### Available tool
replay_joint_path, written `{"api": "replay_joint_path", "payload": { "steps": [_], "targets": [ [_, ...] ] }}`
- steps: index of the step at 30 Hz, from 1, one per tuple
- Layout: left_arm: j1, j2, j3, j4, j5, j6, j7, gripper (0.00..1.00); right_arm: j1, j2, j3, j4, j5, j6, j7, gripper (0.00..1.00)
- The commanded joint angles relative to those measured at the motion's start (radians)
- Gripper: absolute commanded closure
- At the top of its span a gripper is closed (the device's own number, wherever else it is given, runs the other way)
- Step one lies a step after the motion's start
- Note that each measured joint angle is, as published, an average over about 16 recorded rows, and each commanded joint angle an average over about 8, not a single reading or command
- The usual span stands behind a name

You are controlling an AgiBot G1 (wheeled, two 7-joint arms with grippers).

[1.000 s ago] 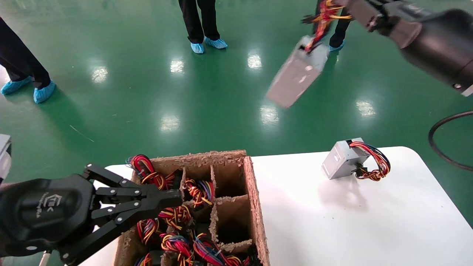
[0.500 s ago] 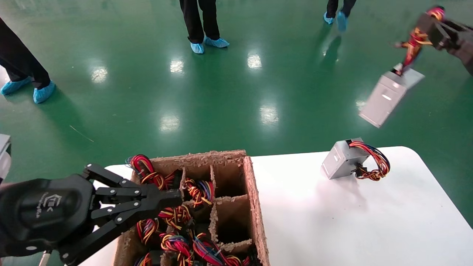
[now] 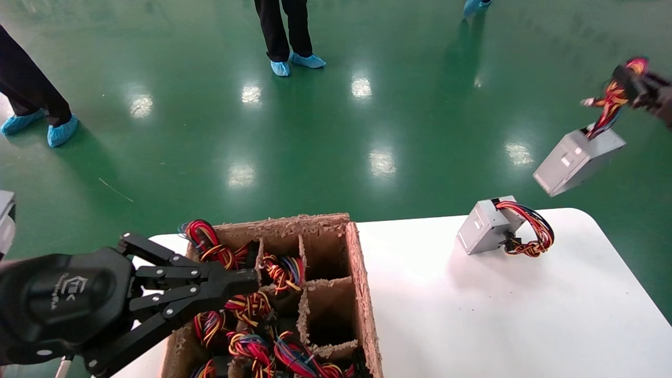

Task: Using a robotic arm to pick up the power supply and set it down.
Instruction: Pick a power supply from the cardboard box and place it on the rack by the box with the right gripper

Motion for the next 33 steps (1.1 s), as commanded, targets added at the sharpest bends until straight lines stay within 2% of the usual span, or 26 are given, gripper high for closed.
{"api": "replay_joint_path", "payload": {
  "steps": [1, 19, 33],
  "targets": [
    [0.0, 0.0, 0.0, 0.0, 0.0, 0.0, 0.0, 1.0, 0.0, -0.005, -0.01, -0.014, -0.01, -0.001, 0.004, 1.0],
    [0.0, 0.0, 0.0, 0.0, 0.0, 0.0, 0.0, 1.0, -0.077, 0.029, -0.048, -0.001, -0.028, -0.034, 0.047, 1.0],
    [0.0, 0.0, 0.0, 0.0, 0.0, 0.0, 0.0, 1.0, -0.103, 0.045, -0.078, 0.017, -0.042, -0.074, 0.083, 1.0]
  ]
}}
